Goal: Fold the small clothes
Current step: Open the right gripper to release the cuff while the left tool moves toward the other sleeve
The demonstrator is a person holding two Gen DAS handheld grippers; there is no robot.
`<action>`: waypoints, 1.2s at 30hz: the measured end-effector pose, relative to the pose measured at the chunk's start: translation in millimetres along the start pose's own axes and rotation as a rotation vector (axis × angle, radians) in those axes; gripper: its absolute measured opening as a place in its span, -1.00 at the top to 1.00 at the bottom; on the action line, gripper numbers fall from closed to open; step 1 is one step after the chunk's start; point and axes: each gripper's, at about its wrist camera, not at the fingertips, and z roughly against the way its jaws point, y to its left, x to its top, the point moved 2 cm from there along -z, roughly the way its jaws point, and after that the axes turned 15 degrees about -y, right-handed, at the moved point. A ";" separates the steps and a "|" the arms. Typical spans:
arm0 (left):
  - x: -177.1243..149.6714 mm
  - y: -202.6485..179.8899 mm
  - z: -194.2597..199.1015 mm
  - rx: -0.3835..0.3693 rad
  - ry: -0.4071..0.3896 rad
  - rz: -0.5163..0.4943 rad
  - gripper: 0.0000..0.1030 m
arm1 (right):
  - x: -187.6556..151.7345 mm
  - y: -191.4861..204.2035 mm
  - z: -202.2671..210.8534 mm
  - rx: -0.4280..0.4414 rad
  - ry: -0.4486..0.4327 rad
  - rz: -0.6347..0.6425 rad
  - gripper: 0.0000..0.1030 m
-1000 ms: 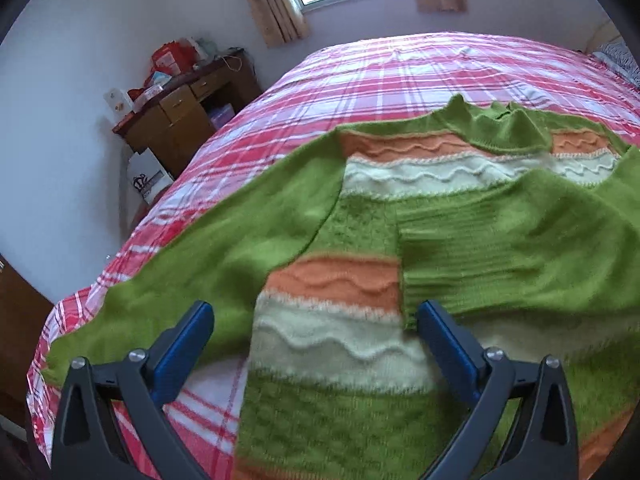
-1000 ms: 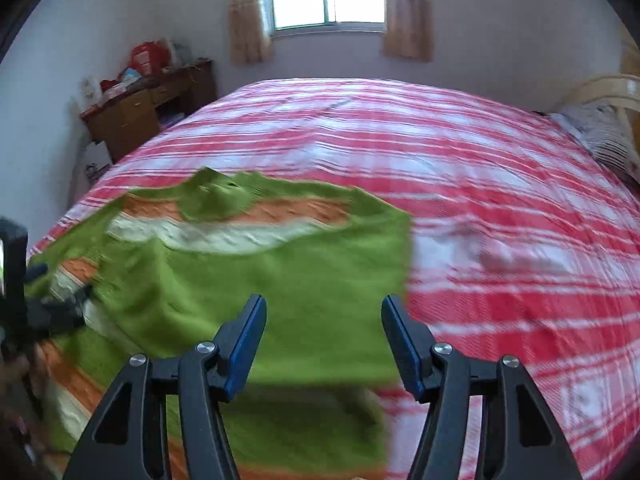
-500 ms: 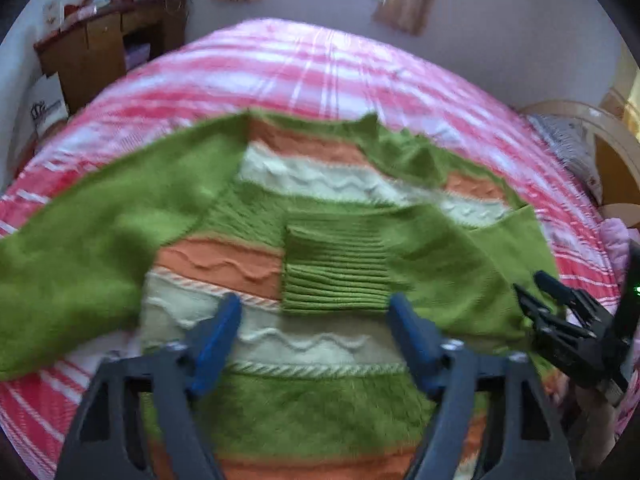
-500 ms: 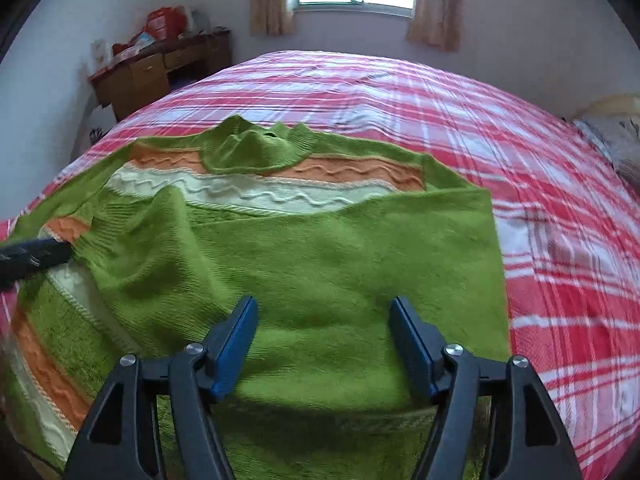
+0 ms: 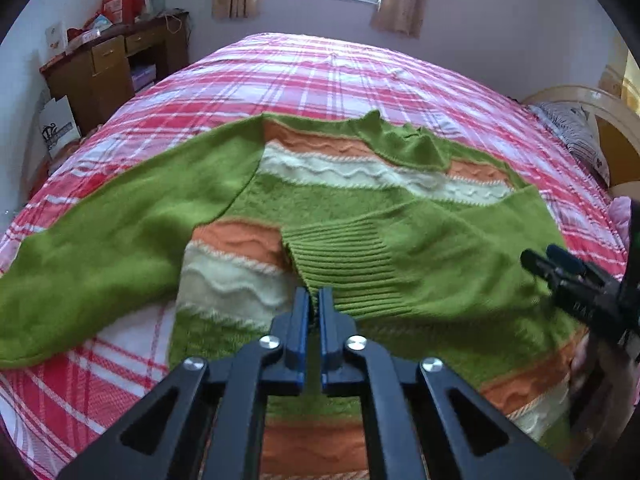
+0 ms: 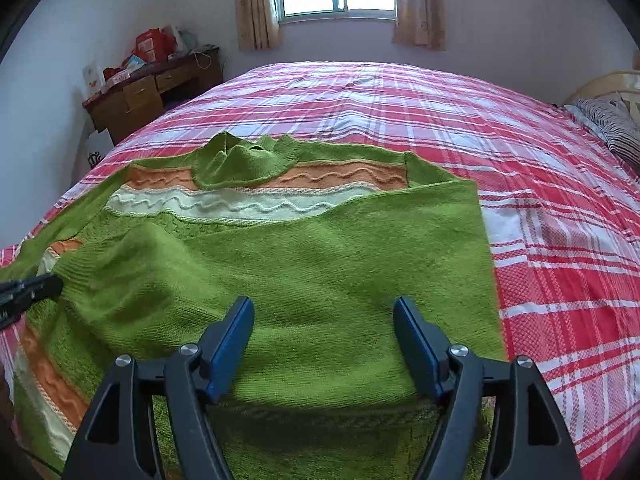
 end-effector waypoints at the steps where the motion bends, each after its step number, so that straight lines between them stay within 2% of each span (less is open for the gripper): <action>1: -1.6 -0.2 -1.6 0.010 0.003 -0.008 0.88 | 2.1 -2.0 1.0 0.013 0.000 -0.015 -0.42; 4: -8.9 -3.7 1.8 0.032 0.002 -0.052 0.88 | 8.4 -14.0 5.2 0.007 -0.007 -0.075 -0.42; 6: -16.6 -5.0 6.1 0.034 0.010 -0.071 0.88 | 6.5 -21.6 -3.7 -0.073 0.044 -0.048 -0.42; 10: -20.3 -2.8 12.6 0.032 0.000 -0.079 0.88 | 8.7 -14.9 -5.1 -0.132 0.062 0.019 -0.42; 11: -19.1 0.6 15.8 0.038 -0.008 -0.065 0.88 | 12.5 -7.0 -2.4 -0.108 0.057 0.019 -0.42; 13: -16.5 6.5 22.9 0.054 -0.026 -0.051 0.88 | 22.5 15.8 7.7 0.015 0.034 -0.015 -0.42; 15: -13.2 14.4 34.9 0.068 -0.058 -0.023 0.86 | 29.5 48.4 20.6 0.136 -0.001 0.014 -0.42; 17: -9.5 22.9 47.8 0.083 -0.089 -0.010 0.69 | 27.3 86.1 29.5 0.274 -0.004 0.070 -0.42; 18: -8.7 26.5 52.2 0.099 -0.100 -0.011 0.41 | 22.6 109.3 31.4 0.357 0.014 0.108 -0.42; 19: -7.6 31.6 58.7 0.116 -0.117 -0.007 0.05 | 16.7 128.6 30.2 0.409 0.034 0.141 -0.42; 20: -6.7 38.2 66.5 0.127 -0.132 0.000 -0.12 | 12.0 140.7 28.4 0.431 0.041 0.171 -0.42; 21: -6.5 43.3 71.3 0.139 -0.140 0.004 -0.35 | 5.6 153.6 23.1 0.434 0.044 0.210 -0.42; 22: -6.5 48.7 77.0 0.151 -0.151 0.006 -0.43 | -0.3 158.5 14.8 0.417 0.059 0.209 -0.42; 24: -8.5 61.4 87.1 0.166 -0.156 0.012 -0.43 | -11.5 159.2 -1.3 0.432 0.139 0.149 -0.40; 25: -9.6 68.2 91.1 0.174 -0.156 0.020 -0.47 | -15.2 162.9 4.4 0.431 0.117 0.169 -0.40; 27: -13.3 83.7 99.3 0.191 -0.156 0.037 -0.48 | -20.1 168.7 16.9 0.482 0.136 0.188 -0.40; 30: -20.2 107.4 109.6 0.234 -0.163 0.051 -0.48 | -18.2 169.8 29.1 0.504 0.154 0.203 -0.40; 32: -23.5 123.4 114.6 0.272 -0.168 0.070 -0.48 | -4.6 164.1 34.2 0.499 0.109 0.159 -0.40; 34: -27.0 140.6 120.3 0.313 -0.170 0.095 -0.48 | 9.6 161.3 35.8 0.437 0.016 0.160 -0.40; 35: -29.0 151.1 123.5 0.338 -0.169 0.110 -0.50 | 12.6 161.5 32.6 0.404 -0.006 0.165 -0.40; 36: -31.2 159.1 127.1 0.360 -0.167 0.119 -0.54 | 10.4 162.9 26.8 0.393 0.009 0.166 -0.40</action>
